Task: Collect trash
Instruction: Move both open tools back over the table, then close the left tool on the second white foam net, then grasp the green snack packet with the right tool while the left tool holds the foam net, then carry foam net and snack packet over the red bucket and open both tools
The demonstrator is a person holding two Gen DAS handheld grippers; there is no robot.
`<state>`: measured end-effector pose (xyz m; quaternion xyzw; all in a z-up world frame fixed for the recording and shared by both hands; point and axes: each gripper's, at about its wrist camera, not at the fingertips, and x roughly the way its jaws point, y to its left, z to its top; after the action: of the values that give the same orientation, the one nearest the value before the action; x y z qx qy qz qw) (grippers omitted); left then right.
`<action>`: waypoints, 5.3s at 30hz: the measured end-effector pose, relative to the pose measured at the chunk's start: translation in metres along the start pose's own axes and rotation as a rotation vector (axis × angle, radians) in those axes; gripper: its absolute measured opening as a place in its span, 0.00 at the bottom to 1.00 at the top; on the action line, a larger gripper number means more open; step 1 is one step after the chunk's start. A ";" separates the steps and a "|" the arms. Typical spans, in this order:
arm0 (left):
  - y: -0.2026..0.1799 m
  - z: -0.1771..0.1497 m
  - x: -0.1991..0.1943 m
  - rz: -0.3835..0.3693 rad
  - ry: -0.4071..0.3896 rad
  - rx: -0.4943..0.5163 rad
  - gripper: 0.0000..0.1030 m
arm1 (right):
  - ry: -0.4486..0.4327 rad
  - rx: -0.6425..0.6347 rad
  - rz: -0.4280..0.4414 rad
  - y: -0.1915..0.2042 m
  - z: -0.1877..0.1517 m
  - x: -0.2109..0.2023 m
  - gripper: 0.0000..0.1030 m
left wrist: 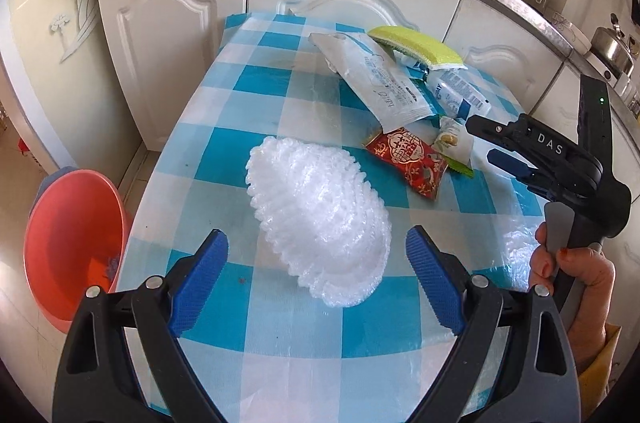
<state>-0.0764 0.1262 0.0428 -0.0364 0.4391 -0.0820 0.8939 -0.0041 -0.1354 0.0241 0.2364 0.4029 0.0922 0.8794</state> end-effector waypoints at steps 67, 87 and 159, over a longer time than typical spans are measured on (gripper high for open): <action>0.004 0.013 0.024 -0.162 -0.093 -0.012 0.44 | -0.051 -0.036 -0.056 -0.001 -0.013 -0.020 0.27; 0.033 0.009 -0.009 -0.194 -0.165 -0.045 0.44 | -0.149 -0.074 -0.031 0.034 -0.019 -0.067 0.24; 0.322 -0.073 0.005 0.188 -0.070 -0.460 0.86 | 0.335 -0.505 0.284 0.348 -0.140 0.088 0.79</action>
<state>-0.0942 0.4421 -0.0500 -0.2006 0.4166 0.1050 0.8804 -0.0416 0.2466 0.0569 0.0460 0.4693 0.3483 0.8102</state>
